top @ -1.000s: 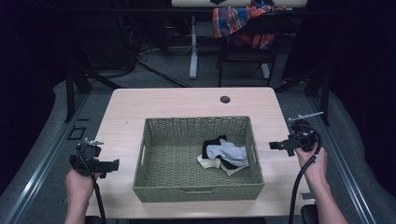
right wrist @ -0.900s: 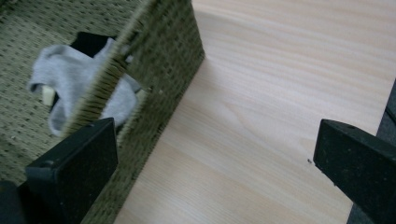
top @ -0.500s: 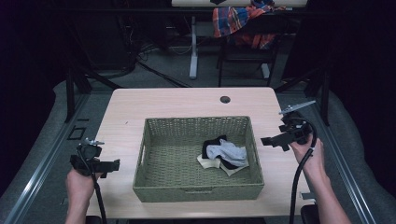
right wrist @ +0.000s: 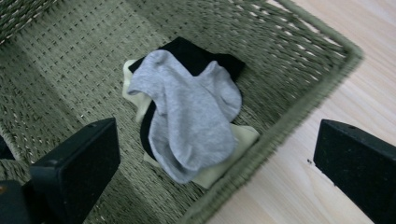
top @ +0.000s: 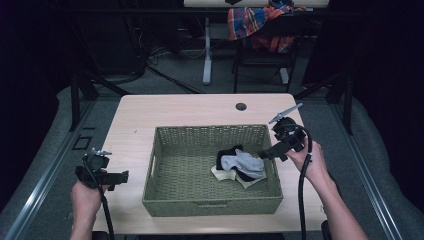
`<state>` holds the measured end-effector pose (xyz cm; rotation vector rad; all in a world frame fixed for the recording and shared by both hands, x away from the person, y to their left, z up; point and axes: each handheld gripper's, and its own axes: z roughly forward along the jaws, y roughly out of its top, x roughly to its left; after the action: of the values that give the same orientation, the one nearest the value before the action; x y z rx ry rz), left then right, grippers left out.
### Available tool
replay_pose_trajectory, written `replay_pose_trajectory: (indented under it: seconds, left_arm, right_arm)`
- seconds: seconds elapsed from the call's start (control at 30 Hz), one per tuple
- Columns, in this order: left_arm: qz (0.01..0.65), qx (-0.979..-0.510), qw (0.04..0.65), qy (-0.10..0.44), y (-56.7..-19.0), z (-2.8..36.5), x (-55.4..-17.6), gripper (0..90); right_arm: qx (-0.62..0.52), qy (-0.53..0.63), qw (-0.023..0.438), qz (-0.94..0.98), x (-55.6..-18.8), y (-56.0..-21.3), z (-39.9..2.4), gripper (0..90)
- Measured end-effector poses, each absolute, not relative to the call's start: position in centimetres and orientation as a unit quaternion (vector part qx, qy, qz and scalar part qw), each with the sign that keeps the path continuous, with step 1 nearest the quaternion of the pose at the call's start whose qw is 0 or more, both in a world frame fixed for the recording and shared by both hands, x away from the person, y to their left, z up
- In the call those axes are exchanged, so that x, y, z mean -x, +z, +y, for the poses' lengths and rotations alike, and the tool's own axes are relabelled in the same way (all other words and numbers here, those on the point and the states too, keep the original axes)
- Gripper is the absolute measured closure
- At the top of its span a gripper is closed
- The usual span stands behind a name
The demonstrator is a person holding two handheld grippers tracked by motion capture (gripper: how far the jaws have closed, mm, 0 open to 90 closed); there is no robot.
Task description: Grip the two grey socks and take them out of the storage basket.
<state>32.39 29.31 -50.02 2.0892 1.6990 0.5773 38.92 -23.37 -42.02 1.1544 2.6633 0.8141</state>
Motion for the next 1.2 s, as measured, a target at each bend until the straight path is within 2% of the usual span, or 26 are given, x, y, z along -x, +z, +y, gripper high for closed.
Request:
replay_pose_trajectory:
  seconds: [0.33,0.47,0.5,0.63,0.7,0.73,0.83,0.9,0.93,0.97,1.2]
  left_arm:
    - [0.604,-0.745,0.193,0.208,-50.1,29.2,-32.4,0.0]
    - [0.604,-0.745,0.193,0.207,-50.1,29.2,-32.4,0.0]
    - [0.604,-0.745,0.193,0.207,-50.1,29.2,-32.4,0.0]
    - [0.602,-0.747,0.192,0.207,-50.1,29.2,-32.4,0.0]
    - [0.602,-0.747,0.191,0.205,-50.0,29.2,-32.4,0.0]
    - [0.603,-0.747,0.191,0.205,-50.1,29.3,-32.4,0.0]
    - [0.603,-0.748,0.189,0.204,-50.1,29.2,-32.4,0.0]
    - [0.602,-0.748,0.189,0.206,-50.1,29.2,-32.4,0.0]
    - [0.602,-0.748,0.190,0.206,-50.1,29.2,-32.5,0.0]
    - [0.602,-0.748,0.189,0.205,-50.1,29.1,-32.5,0.0]
    - [0.601,-0.749,0.187,0.204,-50.1,29.1,-32.5,0.0]
  right_arm:
    - [-0.356,0.244,0.048,0.901,-39.8,-42.8,-20.4,1.6]
    - [-0.351,0.233,0.037,0.906,-40.4,-43.7,-18.8,11.0]
    - [-0.351,0.233,0.037,0.906,-40.4,-43.7,-18.8,11.0]
    - [-0.344,0.202,0.028,0.917,-40.9,-44.9,-17.1,26.4]
    - [-0.342,0.191,0.028,0.920,-40.9,-45.2,-16.7,29.1]
    - [-0.342,0.173,0.028,0.923,-41.0,-45.8,-16.2,35.9]
    - [-0.341,0.150,0.024,0.928,-41.1,-46.6,-15.7,43.5]
    - [-0.343,0.149,0.027,0.927,-41.1,-47.0,-15.6,45.2]
    - [-0.345,0.134,0.025,0.928,-41.3,-47.5,-15.5,51.5]
    - [-0.350,0.128,0.029,0.928,-41.3,-47.7,-15.4,54.1]
    - [-0.350,0.105,0.024,0.931,-41.7,-48.2,-14.9,66.0]
